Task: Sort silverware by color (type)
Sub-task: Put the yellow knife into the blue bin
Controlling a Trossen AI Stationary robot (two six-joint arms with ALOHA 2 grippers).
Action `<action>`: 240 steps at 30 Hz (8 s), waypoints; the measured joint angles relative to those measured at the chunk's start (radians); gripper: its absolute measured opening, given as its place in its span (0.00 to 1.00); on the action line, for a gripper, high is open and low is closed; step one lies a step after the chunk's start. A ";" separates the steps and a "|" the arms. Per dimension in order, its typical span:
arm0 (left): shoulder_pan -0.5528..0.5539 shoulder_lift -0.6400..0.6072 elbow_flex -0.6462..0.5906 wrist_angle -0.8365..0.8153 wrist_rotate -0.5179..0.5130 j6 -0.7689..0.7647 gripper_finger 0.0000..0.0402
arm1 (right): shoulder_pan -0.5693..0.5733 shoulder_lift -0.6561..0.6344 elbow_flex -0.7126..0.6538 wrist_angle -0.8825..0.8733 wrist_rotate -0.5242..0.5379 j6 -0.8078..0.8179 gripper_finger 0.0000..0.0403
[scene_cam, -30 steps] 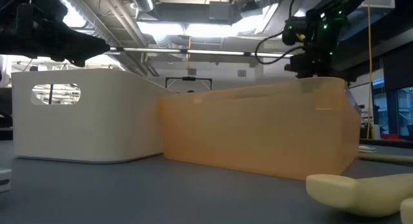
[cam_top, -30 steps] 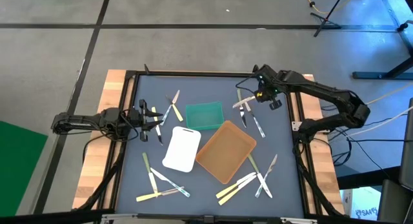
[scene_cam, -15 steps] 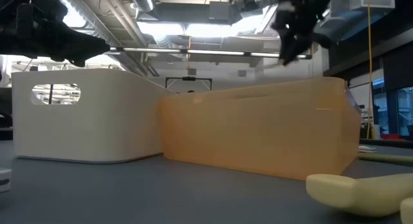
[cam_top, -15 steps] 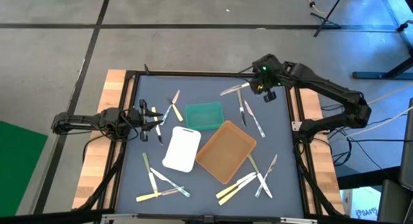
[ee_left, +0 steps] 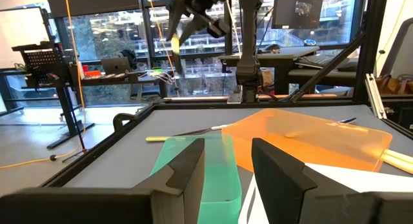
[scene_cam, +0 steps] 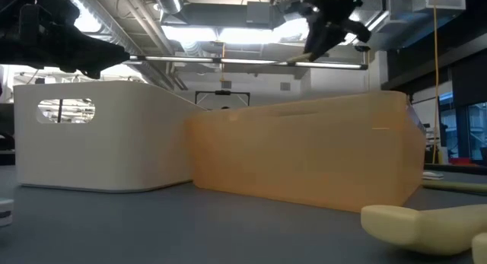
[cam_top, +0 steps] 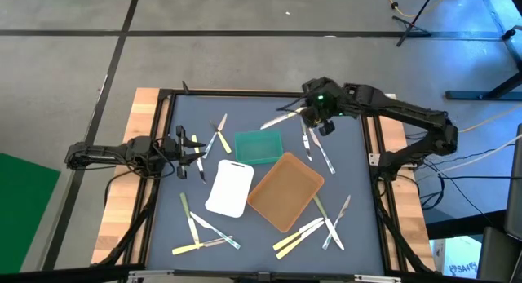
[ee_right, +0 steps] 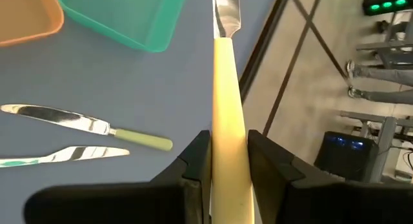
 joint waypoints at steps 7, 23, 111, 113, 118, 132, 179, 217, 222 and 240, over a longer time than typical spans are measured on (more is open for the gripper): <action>0.000 0.000 0.000 0.000 0.000 0.000 0.31 | 0.033 0.165 0.061 -0.001 0.059 0.004 0.19; 0.000 0.000 0.000 0.000 0.000 0.000 0.31 | 0.031 0.382 0.096 0.082 -0.099 0.004 0.19; 0.000 0.003 0.000 0.135 -0.095 -0.003 0.31 | 0.044 0.547 0.129 0.160 -0.199 0.026 0.44; 0.000 0.003 0.000 0.161 -0.096 -0.003 0.31 | 0.053 0.547 0.153 0.133 -0.199 0.026 0.44; 0.000 0.008 0.000 0.222 -0.113 0.015 0.31 | 0.083 0.546 0.252 -0.005 -0.175 0.026 0.44; 0.052 0.292 0.091 0.392 -0.133 0.029 0.31 | 0.122 0.471 0.545 -0.422 -0.209 0.296 0.45; 0.609 1.497 0.942 -0.768 0.323 0.658 0.31 | 0.121 -0.147 -0.333 0.170 -0.209 0.703 0.45; 0.587 1.734 0.943 -0.682 0.293 1.024 0.31 | 0.122 -0.146 -0.333 0.196 -0.210 0.700 0.45; 0.585 1.748 0.945 -0.683 0.294 1.044 0.30 | 0.122 -0.146 -0.333 0.201 -0.209 0.700 0.45; 0.584 1.749 0.942 -0.684 0.293 1.053 0.14 | 0.122 -0.146 -0.333 0.203 -0.210 0.700 0.45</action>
